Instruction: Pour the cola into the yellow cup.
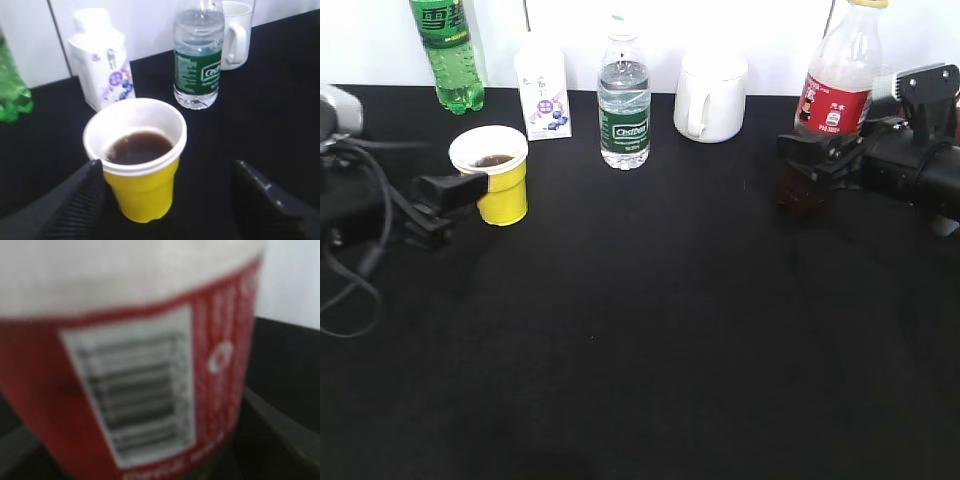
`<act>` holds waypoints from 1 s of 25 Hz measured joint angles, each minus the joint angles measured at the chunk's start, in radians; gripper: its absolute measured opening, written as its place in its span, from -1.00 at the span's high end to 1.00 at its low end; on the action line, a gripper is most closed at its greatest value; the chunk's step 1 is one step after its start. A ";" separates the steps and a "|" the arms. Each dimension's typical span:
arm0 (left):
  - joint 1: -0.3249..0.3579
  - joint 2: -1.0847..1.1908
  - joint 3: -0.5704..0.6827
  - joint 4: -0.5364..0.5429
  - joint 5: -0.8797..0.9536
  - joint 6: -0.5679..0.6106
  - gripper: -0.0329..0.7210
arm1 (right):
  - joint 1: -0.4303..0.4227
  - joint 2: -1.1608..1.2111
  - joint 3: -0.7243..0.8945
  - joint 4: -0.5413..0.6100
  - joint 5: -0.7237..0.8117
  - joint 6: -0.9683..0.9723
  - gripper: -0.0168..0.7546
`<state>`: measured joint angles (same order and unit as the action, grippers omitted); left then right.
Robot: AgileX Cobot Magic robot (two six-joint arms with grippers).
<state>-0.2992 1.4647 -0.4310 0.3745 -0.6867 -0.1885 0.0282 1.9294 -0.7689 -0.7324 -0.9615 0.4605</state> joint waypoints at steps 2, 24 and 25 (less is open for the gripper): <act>0.000 -0.041 0.000 0.006 0.023 0.000 -0.65 | 0.000 -0.018 0.022 -0.001 0.038 0.001 -0.67; -0.003 -0.453 -0.191 -0.269 1.060 0.000 -0.63 | 0.072 -0.739 0.136 -0.247 1.029 0.259 -0.61; -0.003 -0.476 -0.210 -0.274 1.125 0.000 -0.60 | 0.134 -0.767 0.136 -0.220 1.137 0.259 -0.59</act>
<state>-0.3024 0.9892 -0.6409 0.1006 0.4378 -0.1885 0.1622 1.1627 -0.6327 -0.9526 0.1753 0.7198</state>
